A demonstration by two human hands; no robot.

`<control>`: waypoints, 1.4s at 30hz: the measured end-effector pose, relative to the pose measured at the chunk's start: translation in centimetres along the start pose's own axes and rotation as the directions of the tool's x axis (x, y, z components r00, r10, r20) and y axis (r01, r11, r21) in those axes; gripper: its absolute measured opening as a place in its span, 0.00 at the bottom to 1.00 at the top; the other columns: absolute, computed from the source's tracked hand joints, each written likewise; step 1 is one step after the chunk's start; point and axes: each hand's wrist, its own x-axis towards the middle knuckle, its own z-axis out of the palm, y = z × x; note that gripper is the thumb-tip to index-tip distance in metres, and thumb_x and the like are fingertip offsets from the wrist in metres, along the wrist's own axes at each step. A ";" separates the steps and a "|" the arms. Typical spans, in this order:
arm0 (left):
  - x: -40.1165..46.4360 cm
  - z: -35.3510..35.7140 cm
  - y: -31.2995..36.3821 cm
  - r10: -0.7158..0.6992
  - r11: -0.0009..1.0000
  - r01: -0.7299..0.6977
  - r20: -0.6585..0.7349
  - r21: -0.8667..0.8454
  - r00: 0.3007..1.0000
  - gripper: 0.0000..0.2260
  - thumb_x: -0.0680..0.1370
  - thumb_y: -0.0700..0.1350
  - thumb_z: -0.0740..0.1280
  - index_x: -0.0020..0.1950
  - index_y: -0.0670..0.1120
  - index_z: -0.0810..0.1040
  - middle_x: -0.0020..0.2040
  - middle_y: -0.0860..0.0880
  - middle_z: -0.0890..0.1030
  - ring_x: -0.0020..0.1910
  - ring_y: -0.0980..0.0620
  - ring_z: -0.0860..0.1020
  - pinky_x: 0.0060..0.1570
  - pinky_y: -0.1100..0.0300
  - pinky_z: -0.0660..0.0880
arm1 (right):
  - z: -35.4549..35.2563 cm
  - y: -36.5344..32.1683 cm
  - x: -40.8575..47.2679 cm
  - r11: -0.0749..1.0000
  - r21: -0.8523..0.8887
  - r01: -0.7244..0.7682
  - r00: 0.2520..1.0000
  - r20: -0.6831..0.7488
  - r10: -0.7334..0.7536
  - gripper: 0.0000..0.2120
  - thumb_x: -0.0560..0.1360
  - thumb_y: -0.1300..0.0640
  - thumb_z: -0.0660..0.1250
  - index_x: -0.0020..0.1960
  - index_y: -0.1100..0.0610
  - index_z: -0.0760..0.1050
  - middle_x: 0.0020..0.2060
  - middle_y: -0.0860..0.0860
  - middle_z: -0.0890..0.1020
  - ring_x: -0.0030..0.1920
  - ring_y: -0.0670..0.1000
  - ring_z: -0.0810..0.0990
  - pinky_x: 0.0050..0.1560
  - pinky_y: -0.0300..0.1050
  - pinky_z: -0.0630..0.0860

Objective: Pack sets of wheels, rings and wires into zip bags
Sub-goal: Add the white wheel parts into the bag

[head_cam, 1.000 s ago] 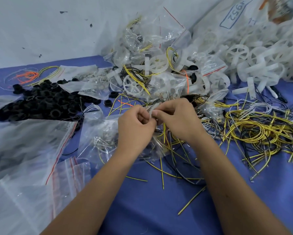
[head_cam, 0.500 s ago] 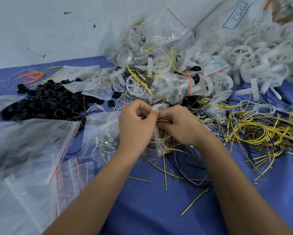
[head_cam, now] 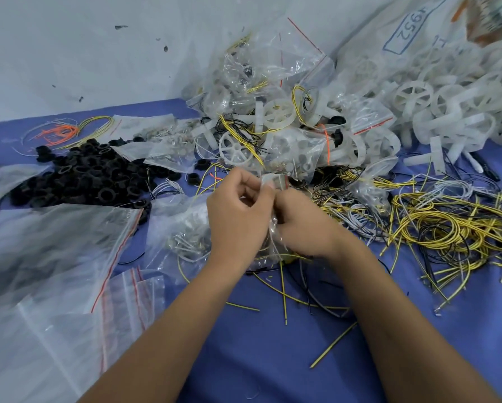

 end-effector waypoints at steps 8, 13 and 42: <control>0.6 -0.7 -2.8 -0.237 0.971 0.236 0.034 0.044 0.971 0.09 0.77 0.48 0.71 0.40 0.48 0.76 0.33 0.46 0.80 0.34 0.39 0.80 0.38 0.36 0.80 | -3.6 1.3 -1.1 0.986 0.045 -0.158 0.983 -0.091 0.162 0.10 0.70 0.43 0.78 0.49 0.46 0.86 0.40 0.43 0.87 0.40 0.41 0.84 0.43 0.39 0.79; 0.6 -0.7 -2.7 -0.244 0.969 0.243 0.021 0.046 0.969 0.10 0.77 0.50 0.72 0.39 0.49 0.76 0.34 0.46 0.81 0.35 0.40 0.81 0.38 0.39 0.81 | -5.0 1.2 -2.0 0.946 0.106 -0.306 0.921 0.283 0.266 0.17 0.66 0.48 0.83 0.53 0.44 0.84 0.45 0.48 0.86 0.37 0.46 0.82 0.39 0.42 0.79; -0.8 0.6 2.4 0.030 0.995 -0.029 0.010 -0.092 0.999 0.08 0.76 0.43 0.72 0.40 0.46 0.74 0.28 0.49 0.78 0.25 0.49 0.76 0.28 0.56 0.73 | -0.3 -0.8 0.1 0.916 0.397 0.055 0.997 0.020 -0.069 0.20 0.70 0.79 0.64 0.57 0.64 0.77 0.48 0.52 0.85 0.52 0.57 0.84 0.49 0.48 0.82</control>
